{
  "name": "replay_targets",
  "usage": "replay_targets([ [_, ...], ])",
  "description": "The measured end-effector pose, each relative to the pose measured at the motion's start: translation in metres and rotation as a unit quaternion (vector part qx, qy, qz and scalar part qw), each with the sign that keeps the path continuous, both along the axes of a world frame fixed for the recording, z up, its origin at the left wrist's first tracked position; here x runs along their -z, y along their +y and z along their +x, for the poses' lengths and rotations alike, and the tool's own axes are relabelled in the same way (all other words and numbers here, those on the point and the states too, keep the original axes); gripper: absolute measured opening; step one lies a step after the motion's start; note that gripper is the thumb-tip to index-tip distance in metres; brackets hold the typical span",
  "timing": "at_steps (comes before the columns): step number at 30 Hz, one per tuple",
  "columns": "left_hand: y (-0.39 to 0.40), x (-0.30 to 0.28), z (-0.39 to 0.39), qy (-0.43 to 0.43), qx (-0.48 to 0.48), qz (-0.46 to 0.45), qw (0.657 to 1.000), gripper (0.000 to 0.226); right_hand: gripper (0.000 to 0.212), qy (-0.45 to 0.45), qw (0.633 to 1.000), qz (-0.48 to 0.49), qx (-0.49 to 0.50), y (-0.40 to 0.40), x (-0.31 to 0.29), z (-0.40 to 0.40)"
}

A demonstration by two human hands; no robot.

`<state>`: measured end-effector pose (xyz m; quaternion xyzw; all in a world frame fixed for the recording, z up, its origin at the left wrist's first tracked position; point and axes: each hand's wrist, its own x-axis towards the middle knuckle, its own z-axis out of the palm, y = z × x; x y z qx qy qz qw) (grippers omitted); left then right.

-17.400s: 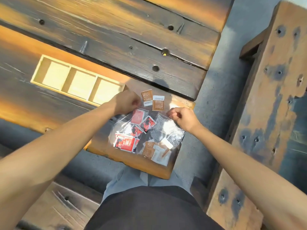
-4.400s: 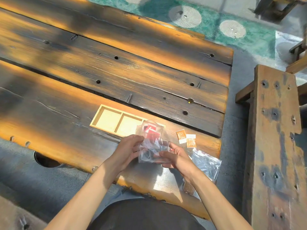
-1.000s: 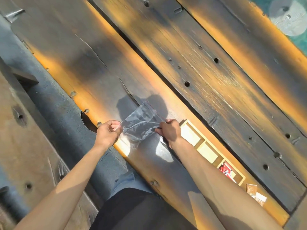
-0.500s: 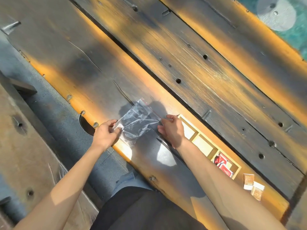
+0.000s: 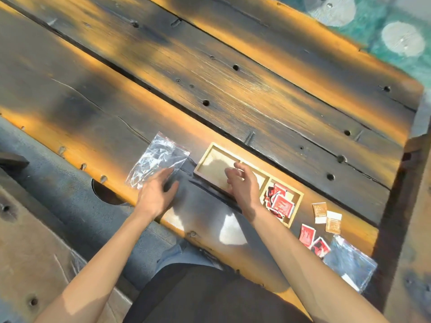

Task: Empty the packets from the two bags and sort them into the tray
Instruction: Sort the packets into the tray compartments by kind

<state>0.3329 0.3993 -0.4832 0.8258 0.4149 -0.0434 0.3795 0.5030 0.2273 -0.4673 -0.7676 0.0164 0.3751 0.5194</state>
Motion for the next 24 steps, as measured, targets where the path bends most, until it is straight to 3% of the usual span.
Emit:
replay_targets([
  [10, -0.109, -0.015, 0.054, -0.068, 0.125, -0.06, 0.988, 0.053, 0.065, -0.048, 0.994, -0.032, 0.092, -0.131, 0.004, 0.018],
  [17, -0.193, -0.02, 0.085, -0.067, 0.197, -0.038, 0.977, 0.052, 0.047, -0.024, 0.986, -0.044, 0.162, -0.228, 0.0, 0.017],
  [21, -0.244, -0.022, 0.095, -0.078, 0.232, -0.035, 0.969, 0.05, 0.049, -0.012, 0.978, -0.043, 0.202, -0.281, 0.006, 0.014],
  [24, -0.282, -0.019, 0.098, -0.085, 0.261, -0.049, 0.96, 0.047, 0.022, 0.021, 0.97, -0.023, 0.241, -0.321, 0.005, 0.012],
])
